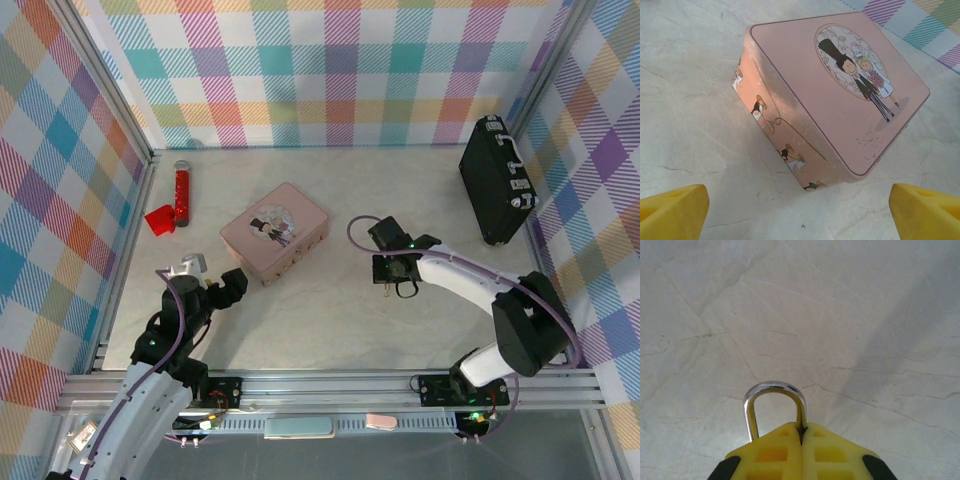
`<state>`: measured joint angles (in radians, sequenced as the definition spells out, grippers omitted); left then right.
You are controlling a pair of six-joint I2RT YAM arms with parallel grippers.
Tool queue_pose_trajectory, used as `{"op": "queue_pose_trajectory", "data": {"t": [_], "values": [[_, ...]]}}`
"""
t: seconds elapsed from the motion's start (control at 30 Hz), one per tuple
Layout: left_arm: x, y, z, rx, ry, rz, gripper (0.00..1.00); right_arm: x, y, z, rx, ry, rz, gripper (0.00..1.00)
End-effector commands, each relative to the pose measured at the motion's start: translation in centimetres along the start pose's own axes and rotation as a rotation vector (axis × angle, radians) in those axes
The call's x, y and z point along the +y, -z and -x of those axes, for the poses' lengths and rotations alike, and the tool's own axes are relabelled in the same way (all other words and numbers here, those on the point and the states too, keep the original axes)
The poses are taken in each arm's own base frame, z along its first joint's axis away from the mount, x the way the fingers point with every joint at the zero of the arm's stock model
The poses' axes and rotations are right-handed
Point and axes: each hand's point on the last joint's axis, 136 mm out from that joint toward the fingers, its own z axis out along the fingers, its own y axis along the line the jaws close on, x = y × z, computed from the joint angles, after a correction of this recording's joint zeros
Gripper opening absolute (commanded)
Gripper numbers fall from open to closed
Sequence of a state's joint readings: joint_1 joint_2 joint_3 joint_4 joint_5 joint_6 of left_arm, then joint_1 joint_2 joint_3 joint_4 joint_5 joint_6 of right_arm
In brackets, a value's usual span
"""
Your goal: Unlock a padlock with a key
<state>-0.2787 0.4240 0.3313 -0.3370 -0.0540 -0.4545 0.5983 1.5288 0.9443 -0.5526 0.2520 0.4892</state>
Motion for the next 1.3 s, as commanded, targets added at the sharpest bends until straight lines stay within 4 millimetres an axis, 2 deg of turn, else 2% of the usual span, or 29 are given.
{"op": "queue_pose_trajectory", "data": {"t": [0.0, 0.43, 1.13, 1.27], "values": [[0.1, -0.2, 0.3, -0.023, -0.005, -0.003, 0.93, 0.7, -0.2, 0.4, 0.025, -0.01, 0.022, 0.0], [0.1, -0.3, 0.3, -0.021, -0.005, -0.003, 0.93, 3.3, -2.8, 1.2, 0.08, -0.01, 0.093, 0.0], [0.1, -0.3, 0.3, -0.029, -0.004, -0.007, 0.93, 2.7, -4.9, 2.4, 0.128, -0.051, 0.079, 0.0], [0.2, -0.3, 0.2, -0.032, -0.005, -0.006, 0.94, 2.8, -4.8, 2.4, 0.132, -0.049, 0.079, 0.05]]}}
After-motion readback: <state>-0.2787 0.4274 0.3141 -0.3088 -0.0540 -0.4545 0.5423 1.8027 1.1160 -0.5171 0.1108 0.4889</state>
